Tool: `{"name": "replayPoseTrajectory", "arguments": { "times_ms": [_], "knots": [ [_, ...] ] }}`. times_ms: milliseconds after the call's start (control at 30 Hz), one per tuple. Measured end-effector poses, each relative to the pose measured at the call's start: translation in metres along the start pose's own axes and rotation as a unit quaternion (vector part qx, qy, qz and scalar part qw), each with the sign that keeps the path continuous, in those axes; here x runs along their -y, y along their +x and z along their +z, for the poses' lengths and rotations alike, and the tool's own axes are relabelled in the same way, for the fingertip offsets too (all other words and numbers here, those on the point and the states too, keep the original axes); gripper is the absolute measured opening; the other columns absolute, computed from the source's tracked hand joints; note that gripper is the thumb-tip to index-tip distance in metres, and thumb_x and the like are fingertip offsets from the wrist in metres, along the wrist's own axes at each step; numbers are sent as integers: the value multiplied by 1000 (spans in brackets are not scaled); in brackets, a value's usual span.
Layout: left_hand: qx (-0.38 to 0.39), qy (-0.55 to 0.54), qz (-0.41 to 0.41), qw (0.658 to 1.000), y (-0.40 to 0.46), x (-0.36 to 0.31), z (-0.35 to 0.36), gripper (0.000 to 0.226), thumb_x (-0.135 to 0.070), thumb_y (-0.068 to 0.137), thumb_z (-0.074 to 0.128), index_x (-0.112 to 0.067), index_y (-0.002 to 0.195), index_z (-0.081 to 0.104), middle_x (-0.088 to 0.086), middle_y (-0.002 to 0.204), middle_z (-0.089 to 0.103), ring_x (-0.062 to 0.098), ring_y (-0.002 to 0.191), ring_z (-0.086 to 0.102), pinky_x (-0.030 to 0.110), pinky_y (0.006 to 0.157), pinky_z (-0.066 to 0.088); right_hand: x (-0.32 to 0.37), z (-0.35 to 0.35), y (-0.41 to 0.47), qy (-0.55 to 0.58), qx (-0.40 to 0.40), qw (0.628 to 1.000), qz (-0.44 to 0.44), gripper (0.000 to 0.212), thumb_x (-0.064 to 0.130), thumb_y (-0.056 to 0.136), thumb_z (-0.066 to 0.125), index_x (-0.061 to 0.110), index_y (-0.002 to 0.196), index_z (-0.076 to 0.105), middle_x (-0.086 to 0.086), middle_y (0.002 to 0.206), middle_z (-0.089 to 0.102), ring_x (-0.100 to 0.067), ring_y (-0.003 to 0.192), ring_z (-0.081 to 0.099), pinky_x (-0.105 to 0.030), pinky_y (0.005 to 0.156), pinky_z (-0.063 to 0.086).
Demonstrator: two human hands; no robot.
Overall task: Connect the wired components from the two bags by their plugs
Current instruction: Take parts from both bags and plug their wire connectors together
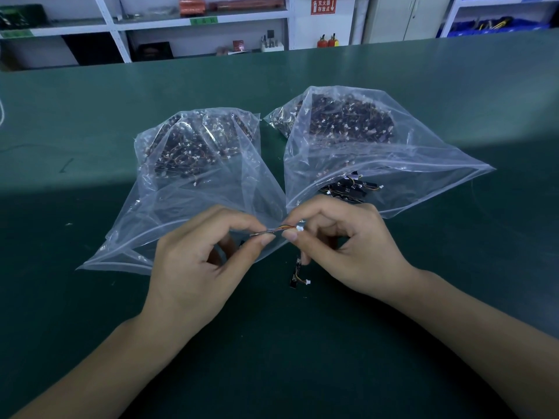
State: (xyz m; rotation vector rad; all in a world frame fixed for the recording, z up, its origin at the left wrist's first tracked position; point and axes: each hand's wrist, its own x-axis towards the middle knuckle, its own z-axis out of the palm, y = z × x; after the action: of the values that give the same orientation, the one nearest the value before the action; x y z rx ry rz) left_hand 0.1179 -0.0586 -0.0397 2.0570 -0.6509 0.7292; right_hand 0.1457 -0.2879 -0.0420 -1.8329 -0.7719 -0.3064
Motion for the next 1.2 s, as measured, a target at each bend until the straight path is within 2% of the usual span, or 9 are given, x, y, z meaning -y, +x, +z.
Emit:
{"name": "replayPoseTrajectory", "arguments": {
  "times_ms": [367, 500, 633, 700, 767, 867, 1000, 1100, 1200],
  "knots": [
    [16, -3, -2, 1000, 1, 0, -2, 4, -23, 96, 80, -18, 96, 79, -10, 97, 71, 18, 72, 66, 26, 58, 50, -4, -1, -1, -11, 11, 1000, -13, 9, 20, 104, 69, 11, 105, 71, 8, 60, 66, -28, 45, 57, -42, 46, 44],
    [22, 13, 13, 1000, 0, 1, -2, 6, -24, 95, 80, -20, 100, 80, -14, 98, 71, 16, 70, 66, 25, 58, 50, -7, -6, 1, -16, 28, 999, -22, 6, 18, 104, 69, 12, 105, 70, 7, 61, 66, -22, 45, 54, -27, 48, 39],
    [26, 23, 2, 999, -1, -2, -1, 36, -37, 95, 79, -28, 129, 72, -16, 114, 72, 12, 65, 65, 22, 59, 51, -18, -22, 6, -78, 30, 996, -25, 5, 16, 101, 74, 13, 104, 76, 7, 65, 67, -20, 47, 54, -24, 51, 39],
    [31, 17, 13, 999, 1, -3, -4, 30, -37, 98, 76, -25, 125, 74, -13, 108, 72, 11, 65, 64, 21, 58, 49, -25, -34, 10, -131, 13, 991, -24, 5, 16, 98, 77, 15, 102, 80, 12, 70, 68, -11, 49, 48, -14, 56, 35],
    [48, 26, 36, 998, 0, -2, -5, 20, -37, 102, 74, -21, 112, 81, -14, 96, 70, 9, 64, 61, 21, 59, 47, -33, -46, 13, -192, -6, 981, -22, 5, 19, 96, 80, 17, 100, 83, 21, 80, 65, -5, 57, 49, -11, 62, 35],
    [100, 47, 63, 992, -2, -3, -2, 21, -41, 103, 72, -24, 106, 84, -18, 96, 71, 4, 67, 63, 26, 58, 51, -44, -56, 15, -262, -12, 965, 22, 5, 22, 94, 82, 20, 99, 83, 20, 85, 64, -1, 65, 52, -22, 64, 40],
    [210, 149, 115, 959, -1, -3, -1, 32, -56, 104, 64, -39, 126, 78, -23, 123, 70, 0, 104, 69, 33, 73, 61, -51, -59, 13, -306, -52, 946, 95, 6, 27, 96, 78, 27, 98, 83, 21, 83, 66, 7, 71, 55, -30, 68, 45],
    [274, 184, 142, 933, -1, -2, 0, 37, -60, 107, 55, -43, 134, 73, -23, 130, 67, 6, 106, 65, 32, 81, 59, -51, -61, 14, -336, -88, 925, 153, 6, 31, 98, 76, 34, 96, 81, 25, 76, 64, -2, 72, 59, -31, 70, 50],
    [293, 196, 152, 923, -1, -1, 1, 37, -59, 108, 53, -41, 131, 75, -20, 131, 67, 10, 105, 64, 32, 87, 57, -54, -61, 14, -349, -123, 910, 186, 27, 37, 101, 69, 20, 79, 71, 16, 59, 56, -19, 61, 57, -32, 61, 42]
  ]
}}
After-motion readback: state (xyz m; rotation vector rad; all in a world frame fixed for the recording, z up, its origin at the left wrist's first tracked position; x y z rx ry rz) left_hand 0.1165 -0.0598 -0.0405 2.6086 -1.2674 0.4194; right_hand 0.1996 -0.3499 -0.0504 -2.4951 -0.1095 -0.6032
